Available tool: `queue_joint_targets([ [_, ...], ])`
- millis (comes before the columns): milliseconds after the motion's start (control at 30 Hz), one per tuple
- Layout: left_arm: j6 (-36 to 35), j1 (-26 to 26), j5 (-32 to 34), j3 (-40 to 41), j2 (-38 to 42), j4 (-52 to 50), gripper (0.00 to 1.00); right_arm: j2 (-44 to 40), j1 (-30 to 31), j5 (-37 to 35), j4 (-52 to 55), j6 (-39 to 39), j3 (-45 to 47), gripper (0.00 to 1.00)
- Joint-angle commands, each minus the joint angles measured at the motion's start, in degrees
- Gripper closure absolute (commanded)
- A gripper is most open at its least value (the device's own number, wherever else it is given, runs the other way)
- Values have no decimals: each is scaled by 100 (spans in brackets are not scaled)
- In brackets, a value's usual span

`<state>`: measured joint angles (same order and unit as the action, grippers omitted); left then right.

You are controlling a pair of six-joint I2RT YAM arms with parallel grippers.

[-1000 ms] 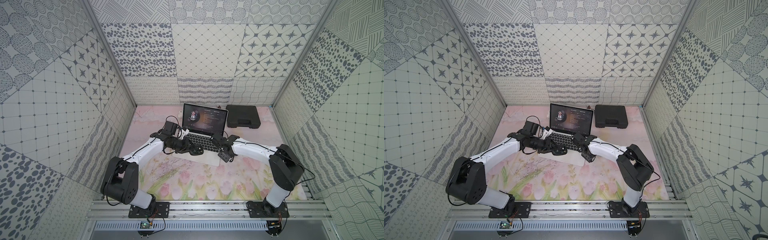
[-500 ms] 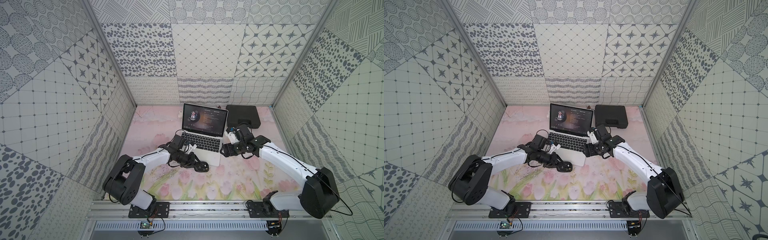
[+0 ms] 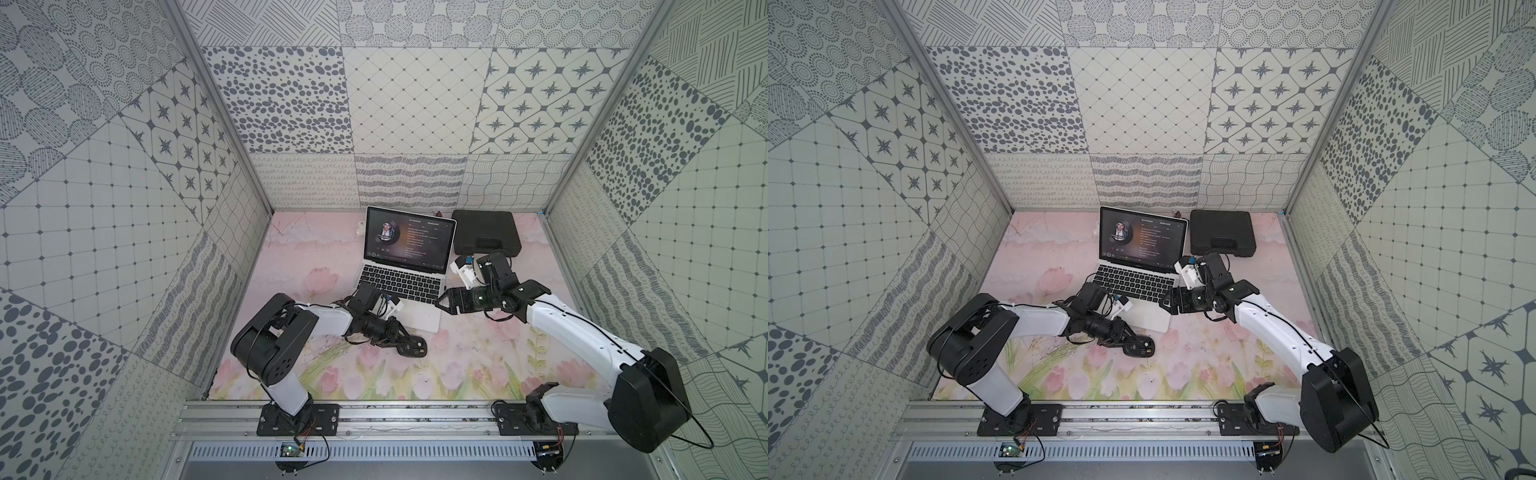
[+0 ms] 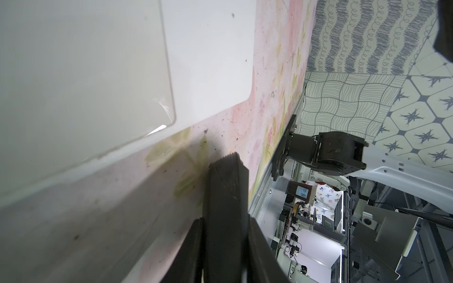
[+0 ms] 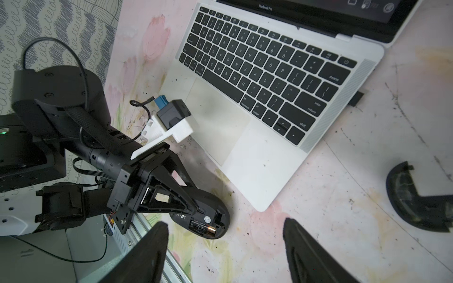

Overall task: Remove the wireless mouse receiver from the laptop
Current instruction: Place the mouse at the center of the board.

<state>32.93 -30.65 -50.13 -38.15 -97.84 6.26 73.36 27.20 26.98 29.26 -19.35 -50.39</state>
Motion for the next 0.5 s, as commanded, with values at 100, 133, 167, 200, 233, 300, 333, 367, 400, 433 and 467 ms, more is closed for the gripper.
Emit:
queue_joint_targets([
  [100,-119,66,423,-23,-90,80,62,-155,-74,160,-309,-112,94,21],
  [133,-133,85,447,-26,-86,53,58,-148,-82,167,-309,-121,86,20],
  [167,-133,92,480,-26,-91,43,56,-154,-83,167,-315,-124,82,20],
  [200,-138,112,487,-26,-90,19,55,-156,-93,176,-315,-121,78,20],
  [233,-142,117,487,-21,-94,9,54,-164,-94,176,-320,-132,79,20],
  [300,-135,151,526,-23,-103,-21,52,-181,-105,172,-315,-134,80,20],
  [333,-137,167,532,-26,-103,-27,52,-195,-107,175,-315,-139,85,20],
  [367,-134,184,532,-26,-99,-36,51,-215,-109,176,-313,-139,83,20],
  [400,-121,213,530,-26,-83,-28,51,-239,-103,182,-310,-147,92,20],
  [433,-109,227,535,-26,-57,-26,50,-258,-107,177,-315,-154,106,20],
  [467,-102,246,546,-30,-6,-47,49,-293,-107,167,-313,-161,121,20],
])
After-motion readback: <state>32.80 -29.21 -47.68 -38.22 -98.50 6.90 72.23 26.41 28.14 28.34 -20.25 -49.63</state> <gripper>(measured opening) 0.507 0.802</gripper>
